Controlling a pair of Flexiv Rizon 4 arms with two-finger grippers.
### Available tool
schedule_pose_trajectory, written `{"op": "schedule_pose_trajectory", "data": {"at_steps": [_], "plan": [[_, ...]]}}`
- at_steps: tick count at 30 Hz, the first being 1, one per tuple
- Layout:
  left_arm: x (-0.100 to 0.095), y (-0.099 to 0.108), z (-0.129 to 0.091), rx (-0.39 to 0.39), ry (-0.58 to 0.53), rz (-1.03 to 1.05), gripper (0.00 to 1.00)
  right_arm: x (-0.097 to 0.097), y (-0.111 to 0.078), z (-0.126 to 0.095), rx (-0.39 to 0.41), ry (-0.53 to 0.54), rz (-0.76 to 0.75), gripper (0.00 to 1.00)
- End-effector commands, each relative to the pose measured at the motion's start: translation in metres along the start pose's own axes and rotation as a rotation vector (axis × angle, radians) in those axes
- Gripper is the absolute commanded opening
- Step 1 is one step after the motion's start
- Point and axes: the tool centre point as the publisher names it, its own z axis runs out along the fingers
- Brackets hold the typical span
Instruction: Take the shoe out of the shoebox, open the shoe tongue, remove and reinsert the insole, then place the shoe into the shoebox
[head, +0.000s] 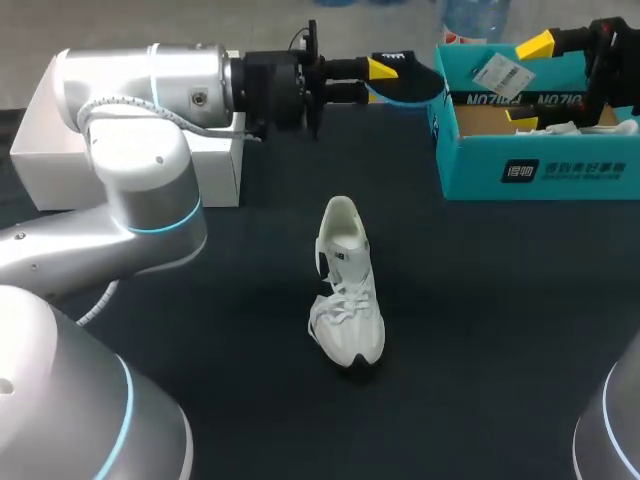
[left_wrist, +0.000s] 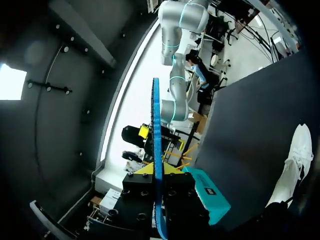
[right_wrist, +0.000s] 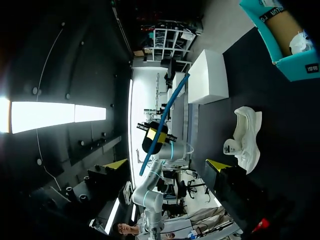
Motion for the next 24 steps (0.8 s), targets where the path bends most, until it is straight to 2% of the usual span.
{"op": "schedule_pose_trajectory", "data": {"at_steps": [1,6,9,12,14,24], "plan": [[-0.007,0.005,-0.004,0.072,0.086,-0.492,0.00,0.000,-0.001,0.000,-0.001,-0.003,0.001,1.00],[0.004,0.012,-0.006,0.169,0.060,-0.809,0.00,0.000,-0.001,0.000,-0.001,-0.003,0.001,1.00],[0.009,0.013,-0.008,0.197,0.026,-0.992,0.00,0.000,-0.001,0.000,-0.001,-0.003,0.001,1.00],[0.009,0.009,-0.011,0.225,-0.002,-1.084,0.00,0.000,-0.001,0.000,-0.001,-0.003,0.001,1.00],[0.007,0.003,-0.010,0.227,0.023,-1.070,0.00,0.000,-0.001,0.000,-0.001,-0.003,0.001,1.00],[0.007,0.003,-0.010,0.227,0.023,-1.070,0.00,0.000,-0.001,0.000,-0.001,-0.003,0.001,1.00]]}}
